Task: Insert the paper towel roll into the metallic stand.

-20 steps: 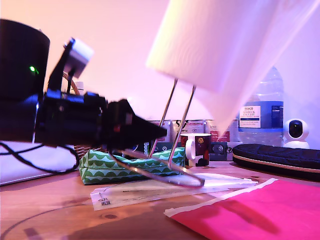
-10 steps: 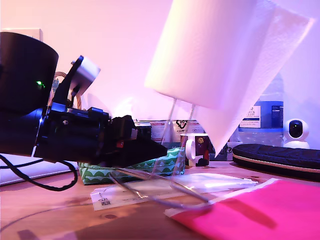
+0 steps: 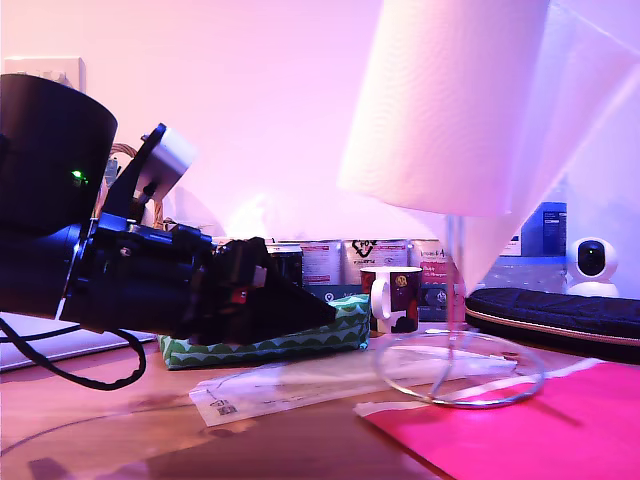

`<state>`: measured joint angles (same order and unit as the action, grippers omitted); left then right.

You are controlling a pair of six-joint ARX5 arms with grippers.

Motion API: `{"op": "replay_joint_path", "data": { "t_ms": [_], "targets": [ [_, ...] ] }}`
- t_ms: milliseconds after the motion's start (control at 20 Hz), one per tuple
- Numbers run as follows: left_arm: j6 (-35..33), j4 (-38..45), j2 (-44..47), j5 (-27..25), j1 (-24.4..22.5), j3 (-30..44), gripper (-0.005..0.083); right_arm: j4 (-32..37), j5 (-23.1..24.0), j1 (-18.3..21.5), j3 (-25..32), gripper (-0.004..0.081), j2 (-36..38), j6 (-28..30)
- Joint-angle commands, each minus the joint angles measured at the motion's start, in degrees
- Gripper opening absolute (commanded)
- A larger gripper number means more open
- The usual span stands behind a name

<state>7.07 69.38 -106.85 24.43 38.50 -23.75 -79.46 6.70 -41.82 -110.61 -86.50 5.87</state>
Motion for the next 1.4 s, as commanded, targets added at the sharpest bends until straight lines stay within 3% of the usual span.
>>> {"op": "replay_joint_path", "data": {
  "t_ms": [0,150,200,450,700,850,1100,1350],
  "targets": [
    [0.3,0.1,2.4,1.3,0.0,-0.3,0.0151,0.9,-0.2,-1.9,0.0,-0.0012,-0.2,0.2],
    [0.4,-2.7,6.6,2.2,-0.1,-0.3,-0.0011,0.9,-0.4,-2.5,0.0,-0.0012,-0.2,0.2],
    [0.4,-4.4,8.4,2.1,-0.3,-0.3,-0.0024,0.9,-0.5,-2.6,0.0,-0.0012,-0.2,0.3],
    [-0.2,-15.4,19.1,0.7,-3.1,-0.3,-0.0024,0.9,-2.1,-2.7,-0.2,-0.0012,0.6,2.8],
    [-5.2,-24.6,26.4,-3.7,-6.2,-0.3,-0.0024,1.1,-13.7,-2.7,-0.5,-0.0012,1.0,3.5],
    [-5.3,-26.9,28.3,-6.8,-7.5,-0.3,-0.0024,1.1,-13.7,-2.7,-0.5,-0.0012,0.9,4.7],
    [-5.9,-29.6,28.8,-7.9,-8.8,-0.4,-0.0024,1.2,-13.7,-1.9,-0.5,-0.0012,0.8,4.7],
    [-5.8,-29.6,32.2,-8.5,-10.0,-0.4,-0.0024,1.2,-13.8,-3.7,-0.5,0.002,-1.5,4.4]
  ]
}}
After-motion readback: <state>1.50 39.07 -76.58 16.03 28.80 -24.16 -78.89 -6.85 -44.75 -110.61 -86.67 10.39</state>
